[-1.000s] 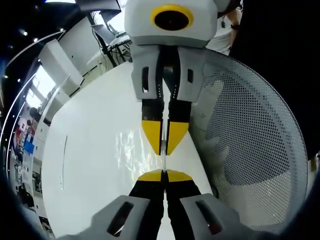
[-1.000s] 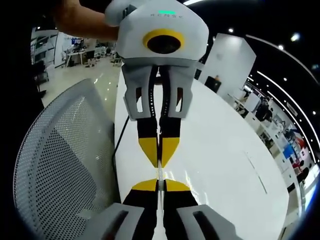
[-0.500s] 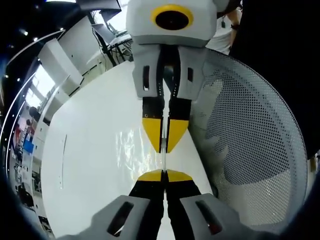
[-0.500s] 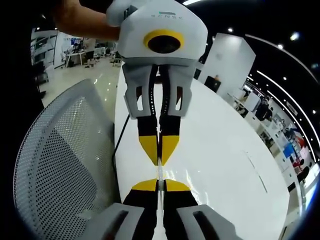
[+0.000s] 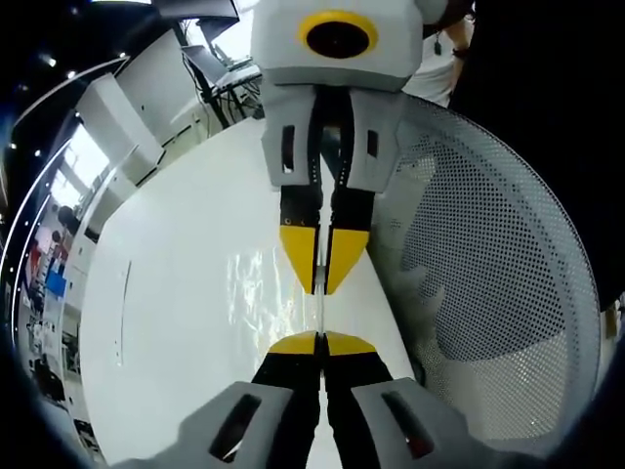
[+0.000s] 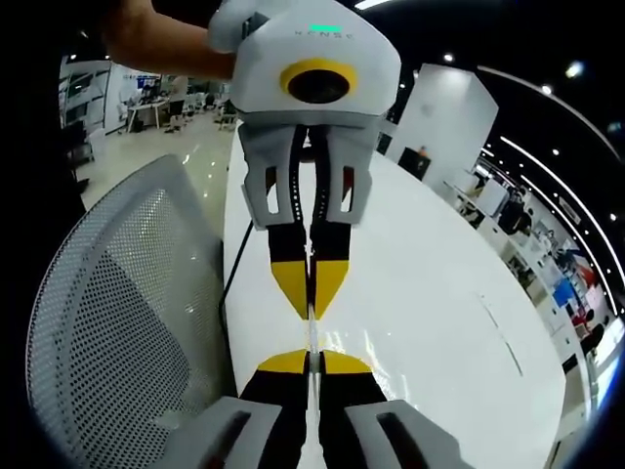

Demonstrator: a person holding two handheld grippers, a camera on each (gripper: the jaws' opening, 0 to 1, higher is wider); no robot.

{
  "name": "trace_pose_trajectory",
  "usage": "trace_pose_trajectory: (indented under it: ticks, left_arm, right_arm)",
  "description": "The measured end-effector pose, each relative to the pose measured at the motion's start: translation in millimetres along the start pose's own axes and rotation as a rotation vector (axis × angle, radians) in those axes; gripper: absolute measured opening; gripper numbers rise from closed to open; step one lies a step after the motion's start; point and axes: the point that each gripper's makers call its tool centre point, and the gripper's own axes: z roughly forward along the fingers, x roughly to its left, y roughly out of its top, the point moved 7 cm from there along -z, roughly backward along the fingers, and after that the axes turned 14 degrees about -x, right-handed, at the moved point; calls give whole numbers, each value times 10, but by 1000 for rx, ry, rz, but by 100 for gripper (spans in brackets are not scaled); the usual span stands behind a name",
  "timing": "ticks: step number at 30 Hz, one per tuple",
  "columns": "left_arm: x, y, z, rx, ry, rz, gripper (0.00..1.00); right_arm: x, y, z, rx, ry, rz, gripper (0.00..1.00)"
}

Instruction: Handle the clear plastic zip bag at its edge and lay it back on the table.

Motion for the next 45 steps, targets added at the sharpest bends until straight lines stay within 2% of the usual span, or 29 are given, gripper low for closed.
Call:
trace_pose_trajectory:
  ticks: [45]
  left_arm:
    - [19, -19, -36, 18, -4, -8, 0]
  right_arm:
    - [-6, -36, -21, -1, -8, 13, 0]
